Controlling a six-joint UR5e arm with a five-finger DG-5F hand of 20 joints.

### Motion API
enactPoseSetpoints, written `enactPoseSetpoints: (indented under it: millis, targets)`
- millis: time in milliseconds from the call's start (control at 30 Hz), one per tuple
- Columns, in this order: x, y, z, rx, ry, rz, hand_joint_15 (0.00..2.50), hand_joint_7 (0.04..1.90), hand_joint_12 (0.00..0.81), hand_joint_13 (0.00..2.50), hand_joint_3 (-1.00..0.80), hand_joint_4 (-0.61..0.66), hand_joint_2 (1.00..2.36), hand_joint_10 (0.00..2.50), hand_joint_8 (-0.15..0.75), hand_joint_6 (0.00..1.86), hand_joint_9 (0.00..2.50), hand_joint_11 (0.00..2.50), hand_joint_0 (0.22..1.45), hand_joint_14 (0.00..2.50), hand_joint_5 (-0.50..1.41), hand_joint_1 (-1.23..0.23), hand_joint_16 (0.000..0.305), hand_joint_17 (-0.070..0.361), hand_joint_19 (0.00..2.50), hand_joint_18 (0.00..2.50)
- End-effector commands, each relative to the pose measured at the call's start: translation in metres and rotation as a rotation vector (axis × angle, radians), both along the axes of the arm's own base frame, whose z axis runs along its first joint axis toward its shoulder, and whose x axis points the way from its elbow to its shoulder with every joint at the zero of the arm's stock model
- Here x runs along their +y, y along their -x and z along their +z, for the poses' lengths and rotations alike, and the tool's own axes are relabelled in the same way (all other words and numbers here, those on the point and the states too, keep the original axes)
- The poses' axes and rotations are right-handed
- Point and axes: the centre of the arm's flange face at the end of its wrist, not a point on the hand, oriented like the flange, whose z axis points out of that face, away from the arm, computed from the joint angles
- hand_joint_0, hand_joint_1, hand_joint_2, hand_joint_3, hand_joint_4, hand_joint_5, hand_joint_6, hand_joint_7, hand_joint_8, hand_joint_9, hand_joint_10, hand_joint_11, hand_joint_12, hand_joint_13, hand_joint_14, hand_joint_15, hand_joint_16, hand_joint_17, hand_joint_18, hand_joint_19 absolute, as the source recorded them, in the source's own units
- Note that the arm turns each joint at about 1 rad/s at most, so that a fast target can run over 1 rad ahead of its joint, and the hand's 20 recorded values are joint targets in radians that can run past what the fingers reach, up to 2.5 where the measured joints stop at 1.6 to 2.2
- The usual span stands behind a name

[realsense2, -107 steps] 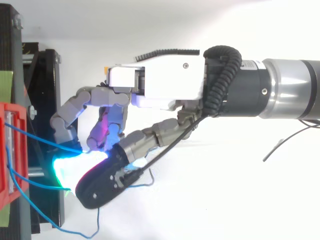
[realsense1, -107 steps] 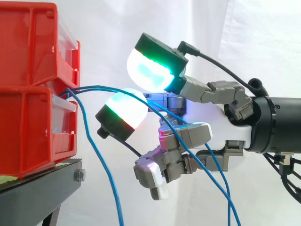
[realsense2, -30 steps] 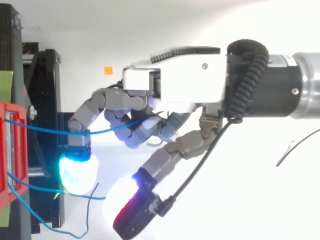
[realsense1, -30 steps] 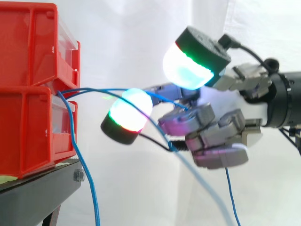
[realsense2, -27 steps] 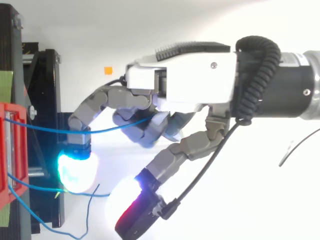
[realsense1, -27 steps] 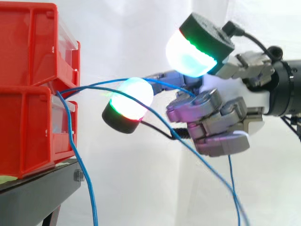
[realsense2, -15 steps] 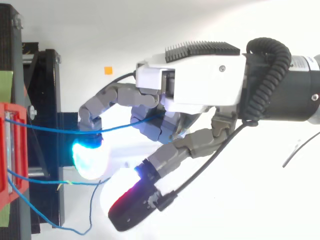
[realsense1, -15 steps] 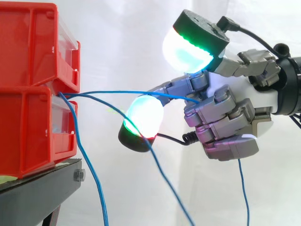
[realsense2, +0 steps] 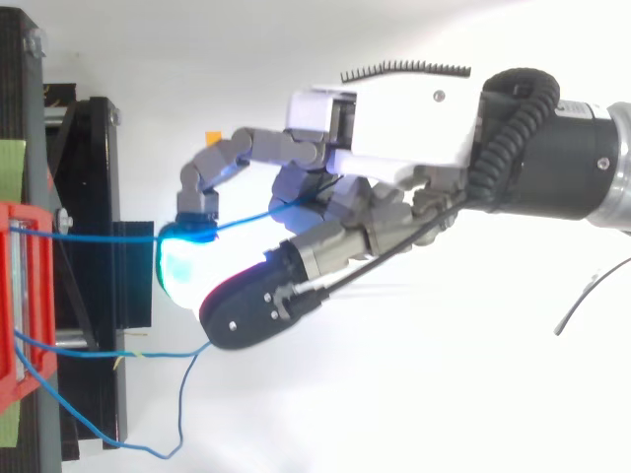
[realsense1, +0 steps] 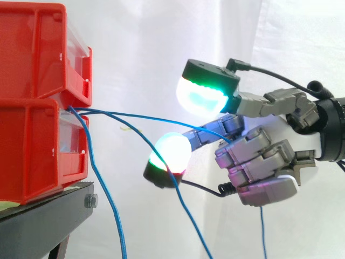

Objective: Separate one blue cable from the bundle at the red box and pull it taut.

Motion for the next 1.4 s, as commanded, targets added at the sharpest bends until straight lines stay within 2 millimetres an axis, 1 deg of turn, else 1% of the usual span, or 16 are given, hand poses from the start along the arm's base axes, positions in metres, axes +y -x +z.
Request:
enactPoseSetpoints:
  millis: [0, 167, 267, 333, 400, 433, 533, 600, 633, 767, 867, 1000, 1033, 1233, 1333, 1367]
  targets:
    - [-0.004, -0.003, 0.0, -0.053, -0.065, -0.032, 2.12, 0.96, 0.808, 2.25, -0.39, 0.25, 1.01, 2.5, 0.541, 0.7, 1.87, 2.5, 0.62, 2.5, -0.17, -0.53, 0.237, 0.178, 1.0, 2.5]
    - [-0.011, -0.002, 0.0, -0.061, -0.113, -0.064, 2.2, 0.96, 0.787, 2.23, -0.39, 0.23, 1.01, 2.5, 0.54, 0.71, 1.85, 2.5, 0.63, 2.5, -0.17, -0.51, 0.232, 0.174, 1.05, 2.5]
    - [-0.018, -0.001, 0.0, -0.067, -0.155, -0.097, 2.15, 0.94, 0.747, 2.18, -0.36, 0.23, 1.01, 2.5, 0.533, 0.72, 1.83, 2.5, 0.63, 2.5, -0.18, -0.51, 0.227, 0.171, 1.12, 2.5]
    - [-0.019, -0.001, 0.0, -0.069, -0.163, -0.106, 2.04, 0.91, 0.674, 2.09, -0.32, 0.21, 1.01, 2.5, 0.521, 0.74, 1.78, 2.5, 0.64, 2.5, -0.18, -0.52, 0.217, 0.163, 1.27, 2.5]
    - [-0.024, 0.0, 0.0, -0.072, -0.171, -0.127, 1.94, 0.87, 0.642, 2.04, -0.31, 0.22, 1.01, 2.5, 0.523, 0.76, 1.76, 2.5, 0.65, 2.5, -0.19, -0.53, 0.211, 0.158, 1.36, 2.5]
    - [-0.025, 0.0, 0.0, -0.071, -0.172, -0.131, 1.72, 0.86, 0.599, 2.0, -0.29, 0.22, 1.02, 2.5, 0.508, 0.77, 1.73, 2.5, 0.65, 2.5, -0.19, -0.54, 0.202, 0.152, 1.54, 2.5]
    - [-0.027, 0.002, -0.003, -0.069, -0.172, -0.146, 1.5, 0.85, 0.549, 1.99, -0.3, 0.22, 1.02, 2.5, 0.489, 0.78, 1.69, 2.5, 0.65, 2.5, -0.2, -0.54, 0.199, 0.149, 1.69, 2.5]
    - [-0.028, 0.002, -0.003, -0.071, -0.17, -0.15, 1.47, 0.83, 0.541, 1.99, -0.3, 0.22, 1.02, 2.5, 0.478, 0.78, 1.64, 2.47, 0.65, 2.5, -0.21, -0.54, 0.196, 0.147, 1.81, 2.5]
    - [-0.028, 0.001, -0.004, -0.069, -0.169, -0.152, 1.48, 0.83, 0.531, 1.99, -0.3, 0.22, 1.02, 2.5, 0.477, 0.78, 1.64, 2.43, 0.66, 2.5, -0.21, -0.54, 0.065, 0.147, 1.86, 2.5]
    - [-0.028, 0.001, -0.003, -0.078, -0.168, -0.151, 1.44, 0.83, 0.516, 1.99, -0.29, 0.23, 1.02, 2.5, 0.473, 0.79, 1.63, 2.43, 0.66, 2.5, -0.21, -0.54, 0.065, 0.146, 1.92, 2.5]
    - [-0.028, 0.001, -0.002, -0.081, -0.169, -0.15, 1.4, 0.81, 0.51, 2.0, -0.25, 0.23, 1.02, 2.5, 0.479, 0.79, 1.63, 2.43, 0.66, 2.5, -0.21, -0.55, 0.066, 0.148, 1.9, 2.5]
    - [-0.026, 0.0, -0.002, -0.081, -0.162, -0.149, 1.36, 0.8, 0.512, 2.01, -0.14, 0.27, 1.03, 2.5, 0.471, 0.84, 1.64, 2.46, 0.66, 2.5, -0.22, -0.66, 0.067, 0.152, 1.86, 2.5]
    - [-0.027, 0.0, -0.002, -0.079, -0.158, -0.149, 1.34, 0.8, 0.511, 2.01, -0.13, 0.25, 1.03, 2.5, 0.474, 0.85, 1.64, 2.48, 0.66, 2.5, -0.21, -0.68, 0.204, 0.153, 1.84, 2.5]
    - [-0.022, 0.0, -0.002, -0.077, -0.145, -0.14, 1.33, 0.78, 0.516, 1.98, -0.13, 0.21, 1.03, 2.5, 0.472, 0.86, 1.63, 2.5, 0.66, 2.5, -0.21, -0.72, 0.206, 0.155, 1.73, 2.5]
    - [-0.021, 0.0, -0.002, -0.076, -0.139, -0.139, 1.31, 0.79, 0.526, 1.96, -0.2, 0.21, 1.02, 2.5, 0.467, 0.86, 1.61, 2.47, 0.65, 2.5, -0.21, -0.74, 0.204, 0.153, 1.67, 2.5]
    - [-0.019, -0.001, -0.002, -0.075, -0.136, -0.137, 1.32, 0.8, 0.526, 1.95, -0.26, 0.21, 1.02, 2.5, 0.473, 0.86, 1.61, 2.48, 0.64, 2.5, -0.21, -0.75, 0.205, 0.154, 1.65, 2.5]
